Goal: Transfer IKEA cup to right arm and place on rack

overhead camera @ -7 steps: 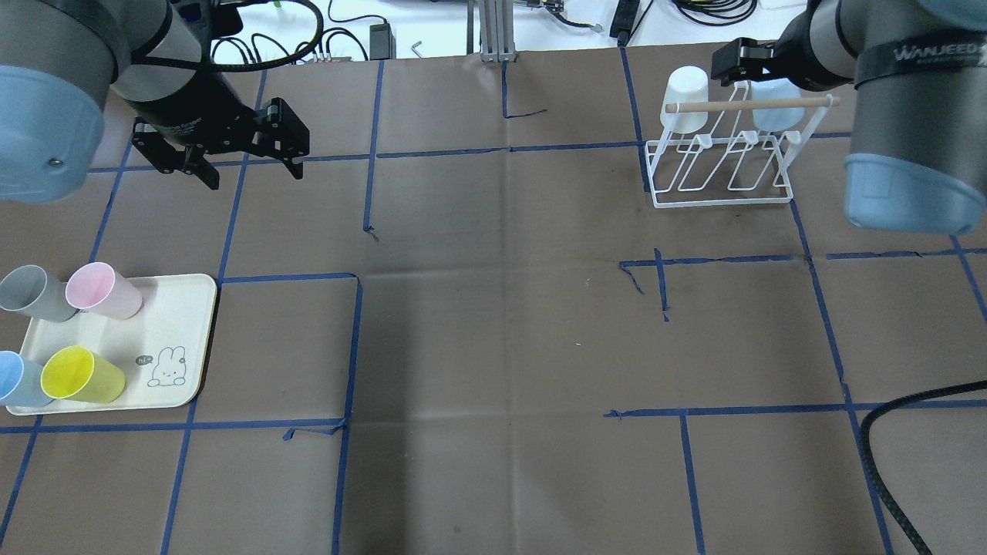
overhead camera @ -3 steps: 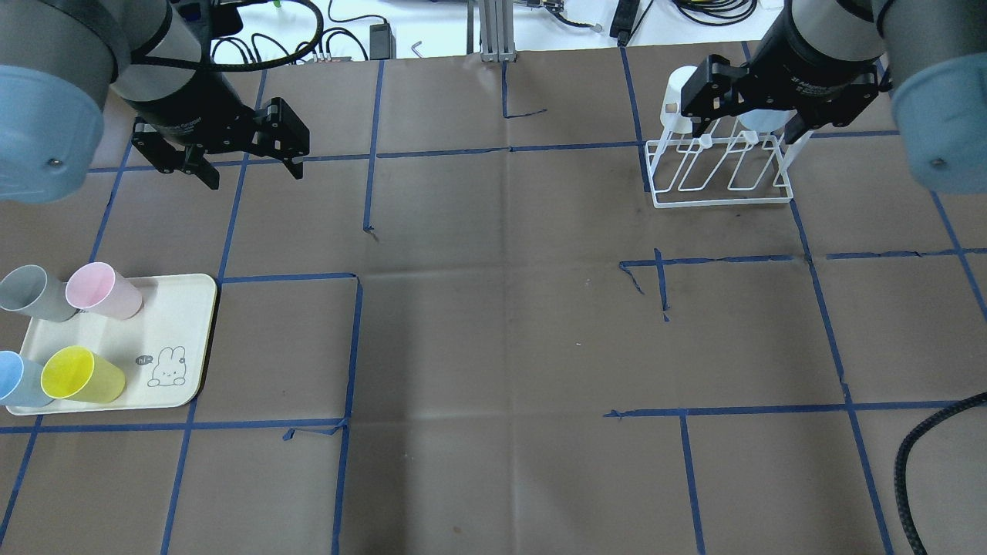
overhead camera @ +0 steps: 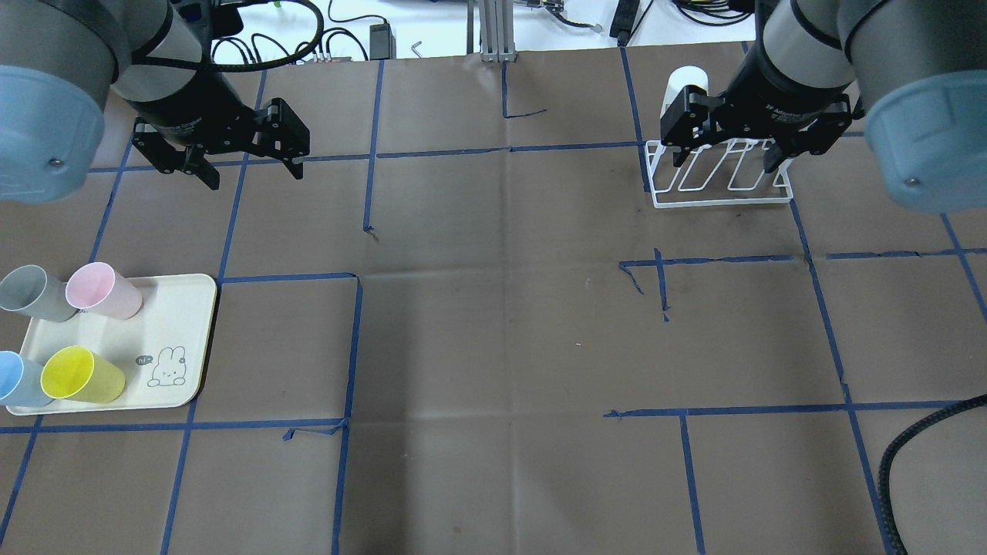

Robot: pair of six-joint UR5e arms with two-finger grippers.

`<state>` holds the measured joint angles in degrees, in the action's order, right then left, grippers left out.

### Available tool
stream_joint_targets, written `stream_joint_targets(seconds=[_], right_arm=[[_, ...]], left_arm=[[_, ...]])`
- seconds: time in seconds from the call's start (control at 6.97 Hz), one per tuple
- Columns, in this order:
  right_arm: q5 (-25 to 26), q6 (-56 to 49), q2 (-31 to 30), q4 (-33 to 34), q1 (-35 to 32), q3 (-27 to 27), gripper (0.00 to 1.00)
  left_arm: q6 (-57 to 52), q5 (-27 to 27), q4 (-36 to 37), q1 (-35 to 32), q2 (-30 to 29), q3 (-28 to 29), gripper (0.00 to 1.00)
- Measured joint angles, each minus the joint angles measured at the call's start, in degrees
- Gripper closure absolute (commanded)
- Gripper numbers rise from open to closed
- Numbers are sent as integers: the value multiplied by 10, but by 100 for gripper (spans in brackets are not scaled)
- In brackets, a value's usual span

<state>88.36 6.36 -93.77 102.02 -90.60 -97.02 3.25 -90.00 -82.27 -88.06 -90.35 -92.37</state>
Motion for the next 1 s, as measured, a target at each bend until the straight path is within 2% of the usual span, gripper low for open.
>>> stream_joint_targets(seconds=[1.0], right_arm=[[1, -5, 2, 4, -2, -5, 0]], left_arm=[[0, 0, 0, 0, 0, 0, 0]])
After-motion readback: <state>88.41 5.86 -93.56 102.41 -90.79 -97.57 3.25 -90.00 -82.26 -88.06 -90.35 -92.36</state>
